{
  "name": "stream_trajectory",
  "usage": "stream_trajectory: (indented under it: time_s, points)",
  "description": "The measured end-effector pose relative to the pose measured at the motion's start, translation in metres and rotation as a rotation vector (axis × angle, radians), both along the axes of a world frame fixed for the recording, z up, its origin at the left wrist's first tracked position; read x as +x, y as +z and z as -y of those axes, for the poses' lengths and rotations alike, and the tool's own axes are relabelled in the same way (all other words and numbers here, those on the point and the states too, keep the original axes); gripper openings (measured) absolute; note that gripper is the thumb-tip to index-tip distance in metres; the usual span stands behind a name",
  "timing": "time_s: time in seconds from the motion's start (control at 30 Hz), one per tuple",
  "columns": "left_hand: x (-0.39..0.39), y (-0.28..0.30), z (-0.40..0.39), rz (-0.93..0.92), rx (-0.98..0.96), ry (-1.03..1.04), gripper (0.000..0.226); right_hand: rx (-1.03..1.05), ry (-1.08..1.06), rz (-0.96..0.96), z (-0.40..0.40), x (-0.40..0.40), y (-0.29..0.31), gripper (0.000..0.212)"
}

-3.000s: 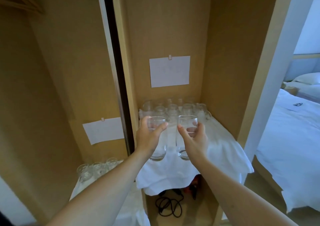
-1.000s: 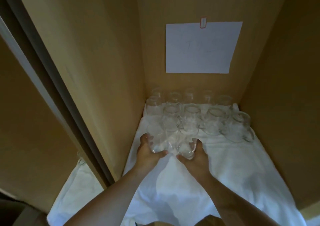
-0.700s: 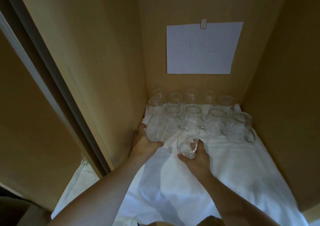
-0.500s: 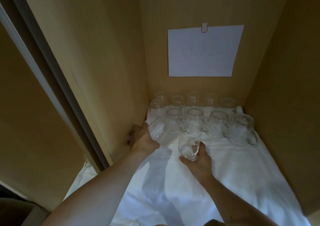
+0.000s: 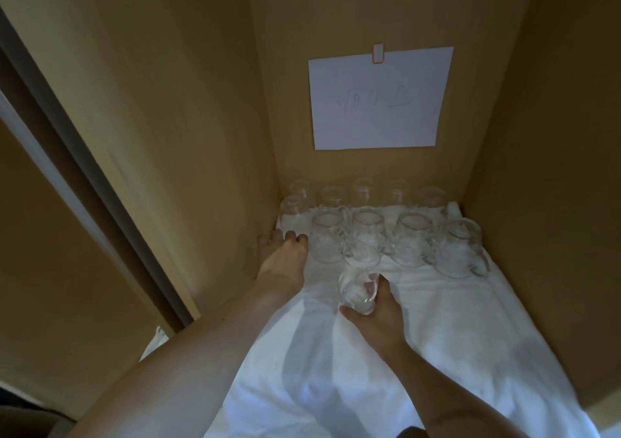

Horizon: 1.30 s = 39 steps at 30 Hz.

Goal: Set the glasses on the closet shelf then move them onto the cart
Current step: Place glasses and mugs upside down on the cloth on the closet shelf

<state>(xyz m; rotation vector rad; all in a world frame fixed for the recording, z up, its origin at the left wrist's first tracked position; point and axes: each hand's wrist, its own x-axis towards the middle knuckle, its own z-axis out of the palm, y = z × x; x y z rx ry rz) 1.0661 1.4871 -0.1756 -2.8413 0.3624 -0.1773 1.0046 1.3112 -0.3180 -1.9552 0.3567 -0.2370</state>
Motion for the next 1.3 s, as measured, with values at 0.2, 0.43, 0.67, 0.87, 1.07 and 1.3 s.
stream_trajectory:
  time_s: [0.2,0.43,0.67,0.87,1.07,1.3]
  points:
    - [0.015,0.007,0.002,-0.037,0.086,-0.018,0.041,-0.027,-0.004,0.001,0.000,0.000,-0.002,0.100]
    - [0.036,0.004,-0.014,-0.143,-0.215,-0.069,0.054,-0.019,-0.022,0.017,-0.002,0.001,-0.002,0.099]
    - [0.044,-0.011,-0.036,-0.209,-0.481,-0.029,0.080,0.025,-0.028,0.006,0.000,0.002,0.008,0.089]
    - [0.041,-0.002,-0.029,-0.205,-0.416,-0.054,0.073,-0.107,-0.008,0.033,0.014,0.011,0.039,0.094]
    - [0.045,0.005,-0.021,-0.117,-0.286,-0.131,0.061,-0.234,0.049,0.101,0.029,0.022,0.076,0.088]
    - [0.050,-0.010,-0.021,-0.105,-0.330,-0.187,0.068,-0.474,0.199,0.069,0.023,0.046,0.115,0.091]
